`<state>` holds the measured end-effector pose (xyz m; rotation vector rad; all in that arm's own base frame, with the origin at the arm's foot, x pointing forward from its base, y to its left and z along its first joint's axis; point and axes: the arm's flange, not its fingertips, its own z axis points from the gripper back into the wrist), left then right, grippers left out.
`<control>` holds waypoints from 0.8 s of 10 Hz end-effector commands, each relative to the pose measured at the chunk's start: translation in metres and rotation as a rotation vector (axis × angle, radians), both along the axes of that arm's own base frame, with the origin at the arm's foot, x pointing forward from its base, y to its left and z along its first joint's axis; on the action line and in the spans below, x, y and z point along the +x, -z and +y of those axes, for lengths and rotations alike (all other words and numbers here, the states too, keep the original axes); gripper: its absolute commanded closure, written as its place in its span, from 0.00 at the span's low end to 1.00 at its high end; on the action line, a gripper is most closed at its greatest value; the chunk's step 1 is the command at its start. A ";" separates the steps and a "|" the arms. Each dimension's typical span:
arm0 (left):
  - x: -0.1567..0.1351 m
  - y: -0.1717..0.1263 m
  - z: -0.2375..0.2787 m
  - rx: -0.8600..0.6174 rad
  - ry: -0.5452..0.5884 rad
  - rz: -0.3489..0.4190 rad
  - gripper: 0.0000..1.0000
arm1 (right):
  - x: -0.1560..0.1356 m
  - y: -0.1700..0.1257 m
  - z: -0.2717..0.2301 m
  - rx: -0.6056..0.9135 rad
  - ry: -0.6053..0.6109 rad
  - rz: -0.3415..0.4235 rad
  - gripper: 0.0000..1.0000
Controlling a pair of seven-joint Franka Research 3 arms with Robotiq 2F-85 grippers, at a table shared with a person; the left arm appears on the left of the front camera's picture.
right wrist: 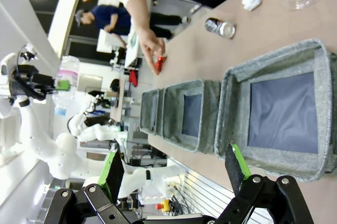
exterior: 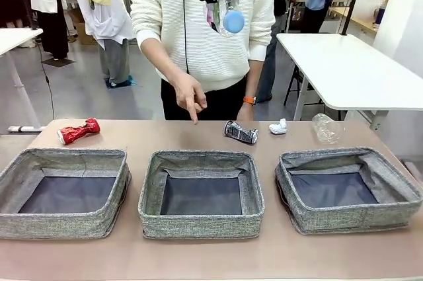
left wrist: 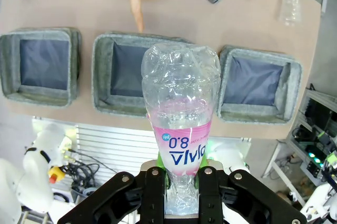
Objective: Sort the waste into the appropriate baskets.
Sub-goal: Place the picked waste into the Fabric basket indicated by the person.
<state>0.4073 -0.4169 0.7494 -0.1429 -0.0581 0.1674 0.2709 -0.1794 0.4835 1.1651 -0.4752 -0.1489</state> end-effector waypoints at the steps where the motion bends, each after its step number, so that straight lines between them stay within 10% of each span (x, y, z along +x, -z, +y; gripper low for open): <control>1: -0.004 -0.001 0.005 0.014 -0.003 -0.005 0.78 | 0.002 -0.001 0.000 0.009 -0.005 -0.031 0.00; 8: -0.018 0.029 -0.002 0.044 0.025 -0.027 0.78 | 0.002 -0.001 0.000 0.009 -0.005 -0.031 0.00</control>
